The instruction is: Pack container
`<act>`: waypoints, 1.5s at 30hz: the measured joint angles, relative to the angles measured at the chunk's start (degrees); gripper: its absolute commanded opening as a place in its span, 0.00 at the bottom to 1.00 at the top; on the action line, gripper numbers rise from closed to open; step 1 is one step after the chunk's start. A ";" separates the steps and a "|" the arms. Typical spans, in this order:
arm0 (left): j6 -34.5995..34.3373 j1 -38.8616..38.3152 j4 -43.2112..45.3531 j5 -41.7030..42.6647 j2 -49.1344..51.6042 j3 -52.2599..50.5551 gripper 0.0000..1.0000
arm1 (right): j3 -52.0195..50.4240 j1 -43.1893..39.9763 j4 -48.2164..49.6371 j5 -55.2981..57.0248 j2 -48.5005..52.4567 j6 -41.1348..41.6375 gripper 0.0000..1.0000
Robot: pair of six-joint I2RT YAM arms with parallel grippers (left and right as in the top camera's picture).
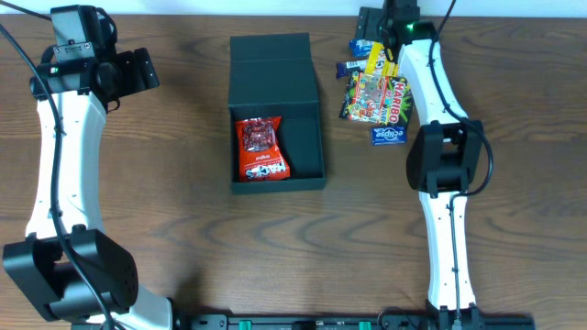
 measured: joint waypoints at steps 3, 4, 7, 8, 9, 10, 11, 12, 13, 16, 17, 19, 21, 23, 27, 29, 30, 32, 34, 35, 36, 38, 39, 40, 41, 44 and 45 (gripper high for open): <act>0.00 0.00 0.04 0.00 0.00 0.00 0.96 | -0.07 -0.33 -0.59 -0.09 0.24 0.13 0.95; 0.00 0.00 0.04 0.00 0.00 0.00 0.95 | -0.04 -0.44 -0.83 -0.07 0.24 0.11 0.95; 0.00 0.00 0.04 0.00 0.00 0.00 0.95 | -0.04 -0.63 -3.78 -0.02 0.37 -0.28 0.96; 0.00 0.00 0.04 0.00 0.00 0.00 0.95 | -0.04 -0.66 -4.66 0.02 0.46 -0.48 0.96; 0.00 0.00 0.04 0.00 0.00 0.00 0.95 | -0.02 -0.68 -5.38 0.22 0.52 -0.76 0.96; 0.00 -0.02 0.04 0.00 0.00 0.00 0.95 | 0.09 -0.68 -6.34 0.24 0.52 -1.14 0.96; 0.00 -0.02 0.02 0.00 0.00 0.00 0.95 | 0.24 -0.68 -7.04 0.24 0.52 -1.33 0.96; 0.00 0.00 0.04 0.00 0.00 0.00 0.96 | 0.37 -0.68 -7.69 0.26 0.52 -1.55 0.97; 0.00 0.00 0.04 0.00 0.00 0.00 0.95 | 0.52 -0.68 -8.41 0.22 0.52 -1.64 0.97; 0.00 0.00 0.04 0.00 0.00 0.00 0.96 | 0.59 -0.68 -10.14 0.07 0.52 -1.99 0.97; 0.00 0.00 0.02 0.00 0.00 0.00 0.95 | 0.59 -0.68 -11.10 0.07 0.52 -2.12 0.97; 0.00 0.00 0.02 0.00 0.00 0.00 0.95 | 0.68 -0.66 -13.05 0.24 0.61 -2.34 0.97; 0.00 0.00 0.00 0.00 0.00 0.00 0.95 | 1.18 -0.50 -15.34 0.87 0.68 -2.58 0.99; 0.00 0.00 -0.02 -0.07 0.00 0.00 0.95 | 1.77 -0.44 -17.68 2.01 0.76 -2.80 0.99; 0.00 0.00 0.00 -0.46 0.00 0.00 0.96 | 4.15 -0.22 -21.81 3.48 1.16 -3.02 0.99; 0.00 0.00 -0.02 -0.63 0.00 0.00 0.95 | 5.99 -0.17 -23.23 3.98 1.49 -3.04 0.99; 0.00 0.00 0.00 -0.66 0.00 0.00 0.96 | 7.28 -0.17 -23.93 4.20 1.70 -3.04 0.99; 0.00 0.00 0.00 -0.66 0.00 0.00 0.95 | 10.21 -0.15 -24.83 4.42 1.95 -3.06 0.99; 0.00 0.00 -0.02 -0.66 0.00 0.00 0.95 | 13.18 -0.15 -26.10 4.55 1.99 -3.04 0.99; 0.00 0.00 0.00 -0.66 0.00 0.00 0.96 | 15.32 -0.11 -27.23 4.57 1.99 -3.04 0.99; 0.00 0.00 -0.02 -0.66 0.00 0.00 0.95 | 17.59 0.00 -28.50 4.59 1.99 -3.06 0.99; 0.00 0.00 0.00 -0.68 0.00 0.00 0.95 | 20.98 0.09 -31.89 4.63 1.86 -3.21 0.99; 0.00 0.00 0.00 -0.66 0.00 0.00 0.95 | 21.94 0.09 -33.42 4.61 1.75 -3.52 0.99; 0.00 0.00 0.04 -0.68 0.00 0.00 0.95 | 23.39 0.09 -36.70 4.44 1.51 -4.72 0.99; 0.00 0.00 0.09 -0.68 0.00 0.00 0.95 | 23.93 -0.07 -38.23 4.28 1.31 -5.81 0.99; 0.00 0.00 0.09 -0.68 0.00 0.00 0.95 | 24.61 -1.81 -43.93 0.57 0.92 -11.04 0.97; 0.00 0.00 0.09 -0.68 0.00 0.00 0.95 | 24.35 -2.75 -44.61 -1.36 0.92 -12.48 0.96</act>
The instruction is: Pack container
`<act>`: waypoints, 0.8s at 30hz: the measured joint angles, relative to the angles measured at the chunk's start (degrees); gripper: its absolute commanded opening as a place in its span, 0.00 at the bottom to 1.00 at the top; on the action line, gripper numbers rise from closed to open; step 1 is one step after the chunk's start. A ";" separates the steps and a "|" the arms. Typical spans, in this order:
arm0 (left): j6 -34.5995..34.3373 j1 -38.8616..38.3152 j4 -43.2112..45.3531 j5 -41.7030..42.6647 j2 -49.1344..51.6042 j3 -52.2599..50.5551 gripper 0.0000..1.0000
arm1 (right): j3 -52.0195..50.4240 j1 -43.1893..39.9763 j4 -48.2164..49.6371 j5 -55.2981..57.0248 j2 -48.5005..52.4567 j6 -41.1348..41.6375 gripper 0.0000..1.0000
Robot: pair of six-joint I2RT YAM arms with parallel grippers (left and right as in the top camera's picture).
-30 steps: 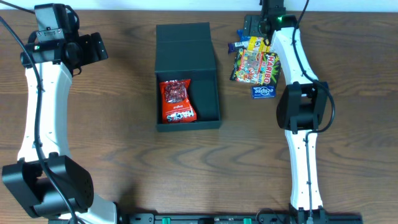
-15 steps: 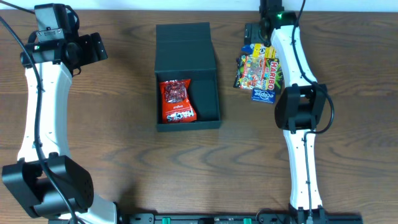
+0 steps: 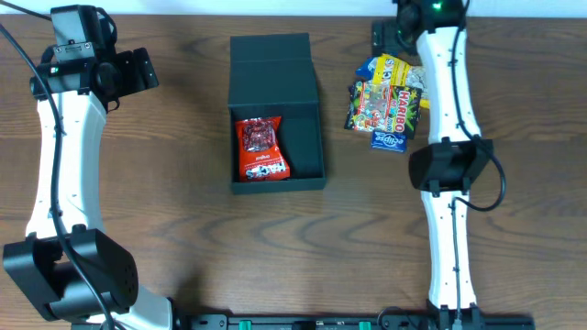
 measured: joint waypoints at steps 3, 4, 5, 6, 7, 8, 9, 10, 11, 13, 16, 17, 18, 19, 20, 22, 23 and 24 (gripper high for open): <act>0.00 0.00 0.02 0.00 0.00 0.00 0.95 | -2.25 -3.85 1.07 -5.42 -0.02 -2.69 0.97; 0.00 0.00 0.00 0.00 0.00 0.00 0.95 | -3.13 -5.20 1.86 -6.75 -0.02 -3.19 0.97; 0.02 0.00 0.00 0.00 0.00 0.00 0.95 | -4.04 -6.51 2.84 -7.96 -0.02 -3.65 0.98; 0.02 -0.02 0.00 0.02 0.00 0.00 0.95 | -4.74 -7.65 3.52 -8.72 -0.02 -4.07 0.98; 0.04 0.00 0.02 0.00 0.00 0.00 0.95 | -5.46 -8.76 4.09 -9.22 -0.02 -4.63 0.98; 0.02 0.00 0.02 0.00 0.00 0.00 0.95 | -6.16 -9.55 4.52 -9.64 -0.02 -5.27 0.98; 0.04 0.00 0.00 0.00 0.00 0.00 0.95 | -6.67 -9.94 4.79 -9.90 -0.02 -5.86 0.98; 0.02 0.00 0.02 0.00 0.00 0.00 0.95 | -7.41 -10.14 5.01 -10.14 -0.02 -6.69 0.97; 0.04 0.00 0.00 0.00 0.00 0.00 0.96 | -8.02 -10.12 5.09 -10.36 -0.02 -7.30 0.98; 0.02 0.00 0.00 0.00 0.00 0.00 0.95 | -9.79 -9.73 5.09 -10.95 -0.04 -8.63 0.97; 0.02 0.00 0.02 0.00 0.00 0.00 0.96 | -12.90 -8.76 5.31 -12.24 -0.04 -10.82 0.97; 0.02 0.00 0.02 0.00 0.00 0.00 0.95 | -13.73 -8.48 5.46 -12.63 -0.04 -11.41 0.97; 0.02 0.00 0.02 0.00 0.00 0.00 0.96 | -14.40 -8.22 5.77 -12.87 -0.04 -11.80 0.96; 0.02 0.00 0.02 0.00 0.00 0.00 0.96 | -14.82 -8.04 5.97 -13.05 -0.04 -12.15 0.95; 0.04 0.00 0.02 0.00 0.00 0.00 0.95 | -15.17 -7.87 6.19 -13.31 -0.04 -12.52 0.93; 0.02 0.00 0.04 0.00 0.00 0.00 0.95 | -15.58 -7.76 6.49 -13.62 -0.07 -13.16 0.88; 0.02 0.00 0.04 0.00 0.00 0.00 0.95 | -15.89 -7.76 6.62 -13.68 -0.09 -13.35 0.86; 0.02 -0.02 0.04 0.00 0.00 0.00 0.95 | -16.48 -7.74 6.91 -13.77 -0.22 -13.49 0.81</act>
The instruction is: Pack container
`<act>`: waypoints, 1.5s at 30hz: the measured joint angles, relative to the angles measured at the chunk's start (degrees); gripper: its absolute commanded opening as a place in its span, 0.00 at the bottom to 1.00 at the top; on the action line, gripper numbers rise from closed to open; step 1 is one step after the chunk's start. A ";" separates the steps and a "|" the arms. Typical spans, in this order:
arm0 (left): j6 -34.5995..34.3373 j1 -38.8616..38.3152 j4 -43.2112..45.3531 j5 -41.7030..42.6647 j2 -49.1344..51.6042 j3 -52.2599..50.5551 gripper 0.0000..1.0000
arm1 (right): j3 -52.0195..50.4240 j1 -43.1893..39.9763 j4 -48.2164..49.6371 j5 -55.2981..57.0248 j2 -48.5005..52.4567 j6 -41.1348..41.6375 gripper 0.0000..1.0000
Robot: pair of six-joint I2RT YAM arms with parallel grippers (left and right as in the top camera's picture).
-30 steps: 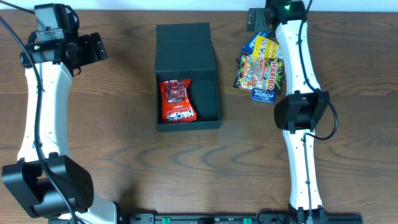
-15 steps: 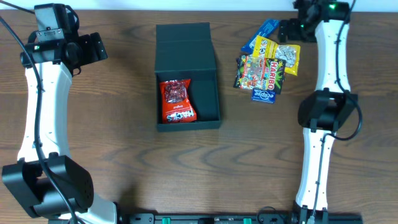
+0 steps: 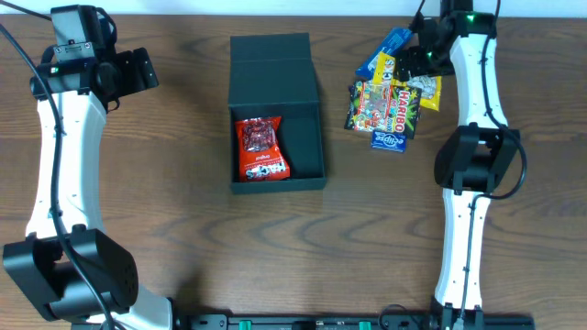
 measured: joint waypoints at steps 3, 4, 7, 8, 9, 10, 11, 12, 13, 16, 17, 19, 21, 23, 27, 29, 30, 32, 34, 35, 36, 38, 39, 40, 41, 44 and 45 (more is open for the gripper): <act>0.00 0.02 0.00 0.00 0.00 0.00 0.95 | -1.92 0.04 0.92 -0.35 -0.59 -0.02 0.66; 0.00 0.02 0.00 0.00 0.00 0.00 0.95 | -2.58 0.07 1.27 -0.57 -0.92 0.31 0.62; 0.02 0.02 0.00 0.00 0.00 0.00 0.95 | -3.54 0.13 1.81 -1.01 -1.46 0.90 0.42; 0.02 0.02 0.00 0.00 0.00 0.00 0.95 | -3.63 0.13 1.97 -1.25 -1.46 1.44 0.27; 0.02 0.02 -0.02 0.00 0.00 0.00 0.95 | -3.67 0.13 2.12 -1.29 -1.46 1.90 0.17; 0.00 0.02 0.00 0.00 0.00 0.00 0.95 | -3.72 0.13 2.29 -1.44 -1.46 2.27 0.12; 0.00 0.02 0.00 0.00 0.00 0.00 0.95 | -3.74 0.15 2.49 -1.38 -1.46 2.56 0.06; 0.00 0.02 -0.02 0.00 0.00 0.00 0.95 | -3.78 0.17 2.58 -1.11 -1.46 2.99 0.02; 0.02 0.02 0.00 0.00 0.00 0.00 0.95 | -3.80 0.17 2.62 -0.94 -1.46 3.67 0.01; 0.00 0.02 0.00 0.00 0.00 0.00 0.95 | -3.85 0.13 2.56 -0.24 -1.46 4.92 0.01; 0.00 0.02 0.00 0.00 0.00 0.00 0.95 | -3.85 0.15 2.45 -0.04 -1.46 5.25 0.01; 0.02 0.02 0.00 0.00 0.00 0.00 0.95 | -3.85 0.15 2.08 0.15 -1.46 5.95 0.01; 0.00 0.00 0.00 0.00 0.00 0.00 0.96 | -3.78 0.13 1.53 0.33 -1.46 7.02 0.01; 0.00 0.02 0.00 0.00 0.00 0.00 0.95 | -3.32 0.15 0.94 0.59 -1.46 8.37 0.01; 0.00 0.02 0.00 0.00 0.00 0.00 0.95 | -1.55 0.15 0.02 1.88 -1.46 11.82 0.01; 0.00 0.02 0.00 0.00 0.00 0.00 0.95 | -0.26 0.15 -0.15 3.58 -1.53 13.75 0.01; 0.00 0.02 0.00 0.00 0.00 0.00 0.95 | 0.35 0.15 -0.17 4.68 -1.84 14.97 0.01; 0.00 0.02 0.00 0.00 0.00 0.00 0.95 | 1.03 0.15 -0.26 6.67 -3.17 17.38 0.02; 0.00 0.02 0.02 0.00 0.00 0.00 0.95 | 1.25 0.15 -0.28 8.11 -5.09 19.69 0.02; 0.02 0.02 0.02 0.00 0.00 0.00 0.95 | 1.27 0.15 -0.37 8.92 -6.69 21.33 0.02; 0.00 0.02 0.02 0.00 0.00 0.00 0.96 | 1.40 0.17 -0.42 9.51 -8.61 23.08 0.01; 0.00 0.02 0.02 0.00 0.00 0.00 0.95 | 1.81 0.28 -0.52 10.21 -11.28 25.27 0.02; 0.02 0.02 0.02 0.00 0.00 0.00 0.95 | 1.92 0.42 -0.55 10.45 -13.11 26.67 0.02; 0.00 0.02 0.02 0.00 0.00 0.00 0.95 | 2.03 0.63 -0.59 10.69 -14.91 27.98 0.02; 0.00 0.02 0.04 0.00 0.00 0.00 0.95 | 2.14 0.96 -0.63 10.86 -16.55 29.18 0.02; 0.02 0.02 0.02 0.00 0.00 0.00 0.95 | 2.58 2.93 -1.62 11.47 -21.27 31.98 0.02; 0.00 0.02 0.02 0.00 0.00 0.00 0.95 | 2.80 3.93 -2.14 11.52 -22.53 32.68 0.01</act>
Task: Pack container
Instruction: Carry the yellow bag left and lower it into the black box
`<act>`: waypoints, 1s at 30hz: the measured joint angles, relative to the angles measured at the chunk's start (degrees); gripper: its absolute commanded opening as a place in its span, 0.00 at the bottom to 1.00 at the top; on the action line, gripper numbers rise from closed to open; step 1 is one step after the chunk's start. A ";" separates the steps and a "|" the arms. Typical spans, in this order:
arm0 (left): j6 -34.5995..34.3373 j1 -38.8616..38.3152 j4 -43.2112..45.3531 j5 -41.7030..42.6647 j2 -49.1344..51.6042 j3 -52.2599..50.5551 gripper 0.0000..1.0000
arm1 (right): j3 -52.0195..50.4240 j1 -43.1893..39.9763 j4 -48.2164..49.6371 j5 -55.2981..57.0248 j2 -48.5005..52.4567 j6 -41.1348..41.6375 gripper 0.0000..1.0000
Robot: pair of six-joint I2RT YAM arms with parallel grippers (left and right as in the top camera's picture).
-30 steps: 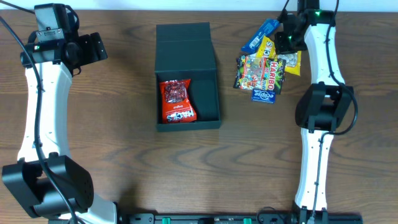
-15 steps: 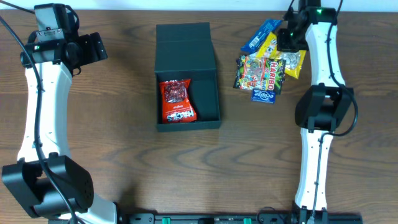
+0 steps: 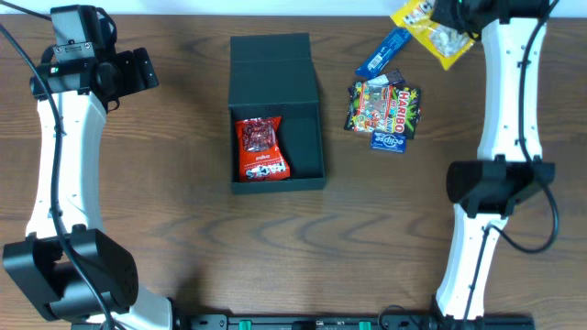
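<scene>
An open black box (image 3: 312, 137) stands mid-table with its lid (image 3: 273, 60) folded back, and a red snack packet (image 3: 261, 147) lies in its left half. To the right lie a Haribo bag (image 3: 385, 108), a blue bar (image 3: 383, 50) and a small blue packet (image 3: 389, 141). At the top right edge, my right gripper (image 3: 442, 13) is shut on a yellow candy packet (image 3: 429, 25), which hangs raised above the table. My left gripper (image 3: 139, 70) is at the far left, open and holding nothing.
A small dark wrapper (image 3: 393, 78) pokes out at the top of the Haribo bag. The right arm's white links (image 3: 509, 101) run down the right side, just beside the candy pile. The left arm (image 3: 60, 156) spans the left edge.
My right gripper was low on the yellow packet at the pile's top. Now it is up and to the right at the frame's top edge, with the packet in it. The left arm has not moved.
My right gripper was first at the far end of the candy pile, then just behind it, with the packets shifted a little. Then it was down on the yellow packet beside the blue bar. Now it holds that packet clear of the pile.
</scene>
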 measured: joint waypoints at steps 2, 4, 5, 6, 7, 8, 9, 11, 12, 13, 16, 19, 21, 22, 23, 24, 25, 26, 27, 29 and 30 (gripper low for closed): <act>0.00 0.00 0.00 0.00 0.00 0.00 0.95 | 0.22 3.17 -1.51 0.11 -2.45 1.60 0.01; 0.00 0.00 0.00 0.00 0.00 0.00 0.95 | 0.28 6.01 -2.56 0.13 -3.41 3.72 0.02; 0.00 0.00 0.04 0.00 0.00 0.00 0.95 | 0.33 7.50 -3.13 0.13 -3.61 4.98 0.02; 0.00 0.00 0.04 0.00 0.00 0.00 0.96 | 0.35 9.53 -4.04 0.11 -3.63 6.78 0.02; 0.00 0.00 0.07 0.00 0.00 0.00 0.95 | 0.35 11.02 -4.59 -0.07 -3.63 8.04 0.02; 0.02 0.00 0.07 0.00 0.00 0.00 0.95 | 0.35 12.44 -5.18 -0.04 -3.58 9.60 0.01; 0.00 0.00 0.09 0.00 0.00 0.00 0.95 | 0.35 14.08 -5.64 -0.04 -3.58 11.63 0.02; 0.00 0.00 0.09 0.00 0.00 0.00 0.95 | 0.35 17.05 -5.92 -0.02 -3.58 15.93 0.02; 0.02 0.00 0.09 0.00 0.00 0.00 0.96 | 0.35 18.23 -6.10 -0.02 -3.58 17.84 0.01; 0.00 0.00 0.07 0.00 0.00 0.00 0.95 | 0.35 19.52 -6.51 0.02 -3.58 20.15 0.02; 0.00 0.00 0.04 0.00 0.00 0.00 0.95 | 0.13 23.74 -10.38 0.76 -3.58 30.10 0.02; 0.00 0.00 0.02 0.00 0.00 0.00 0.95 | -1.16 26.67 -14.88 1.53 -3.58 40.81 0.02; 0.00 0.00 0.00 0.00 0.00 0.00 0.95 | -2.78 27.93 -16.06 1.44 -3.58 46.42 0.02; 0.00 0.00 0.02 0.00 0.00 0.00 0.95 | -3.96 28.46 -15.98 1.05 -3.58 49.18 0.02; 0.00 0.00 0.02 0.00 0.02 0.00 0.95 | -5.16 28.74 -15.61 0.33 -3.58 51.21 0.02; 0.00 0.00 0.00 0.00 0.02 0.00 0.96 | -6.49 29.05 -15.04 -0.50 -3.58 52.98 0.02; 0.00 0.00 0.04 0.00 0.02 0.00 0.95 | -8.07 29.27 -14.10 -1.55 -3.58 54.40 0.02; 0.00 0.00 0.02 0.00 0.02 0.00 0.95 | -10.10 29.40 -13.16 -2.89 -3.58 55.87 0.02; -0.02 0.00 0.02 0.00 0.02 0.00 0.95 | -11.69 29.49 -12.68 -3.93 -3.58 56.94 0.02; -0.02 0.00 0.00 0.00 0.02 0.00 0.95 | -14.84 29.57 -12.11 -5.68 -3.58 58.82 0.02; -0.02 0.00 0.00 0.00 0.02 0.00 0.96 | -17.00 29.57 -11.78 -6.69 -3.58 59.82 0.02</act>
